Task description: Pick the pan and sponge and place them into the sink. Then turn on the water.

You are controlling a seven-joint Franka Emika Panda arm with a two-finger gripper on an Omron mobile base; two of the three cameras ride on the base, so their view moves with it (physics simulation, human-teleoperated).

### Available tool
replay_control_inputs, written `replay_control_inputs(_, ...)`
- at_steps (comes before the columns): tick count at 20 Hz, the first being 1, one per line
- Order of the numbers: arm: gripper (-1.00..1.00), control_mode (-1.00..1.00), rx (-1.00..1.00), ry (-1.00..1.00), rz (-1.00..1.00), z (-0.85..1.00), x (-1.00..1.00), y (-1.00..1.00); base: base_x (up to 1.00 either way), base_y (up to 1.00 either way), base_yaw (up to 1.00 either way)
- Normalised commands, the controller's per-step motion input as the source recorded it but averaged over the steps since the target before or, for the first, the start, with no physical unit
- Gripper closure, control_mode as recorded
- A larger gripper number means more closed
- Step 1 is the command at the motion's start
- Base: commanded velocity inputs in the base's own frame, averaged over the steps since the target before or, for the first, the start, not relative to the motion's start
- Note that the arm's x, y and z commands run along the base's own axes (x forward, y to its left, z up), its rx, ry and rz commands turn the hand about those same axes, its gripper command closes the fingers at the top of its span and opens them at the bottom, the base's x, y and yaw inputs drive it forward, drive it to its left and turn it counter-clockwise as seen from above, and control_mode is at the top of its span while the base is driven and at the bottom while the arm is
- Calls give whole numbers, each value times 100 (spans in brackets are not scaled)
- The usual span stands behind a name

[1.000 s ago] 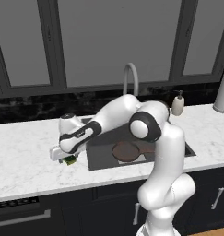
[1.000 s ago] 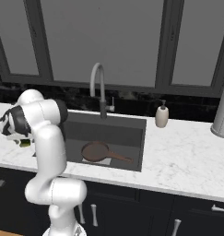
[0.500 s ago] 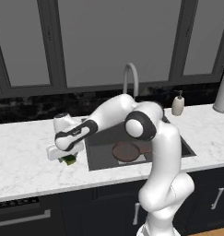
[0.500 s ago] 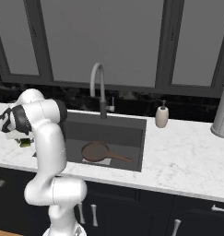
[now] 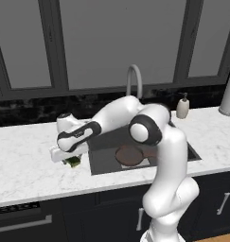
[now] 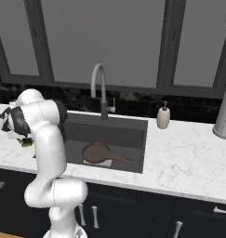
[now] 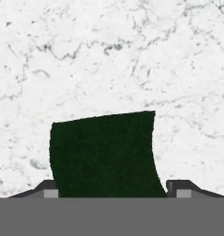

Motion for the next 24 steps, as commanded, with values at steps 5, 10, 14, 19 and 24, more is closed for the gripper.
replay_control_inputs(5, 100, -100, 6, 1, 0, 58, 0, -78, 0, 0, 0)
replay_control_inputs(10, 100, -100, 4, 2, 0, 57, 0, -75, 0, 0, 0)
replay_control_inputs(14, 100, -100, 0, 0, -1, 37, -14, -77, 0, 0, 0)
replay_control_inputs(19, 100, -100, -2, 0, -1, -1, 5, -63, 0, 0, 0)
replay_control_inputs(24, 100, -100, -7, 0, -5, -46, 21, -45, 0, 0, 0)
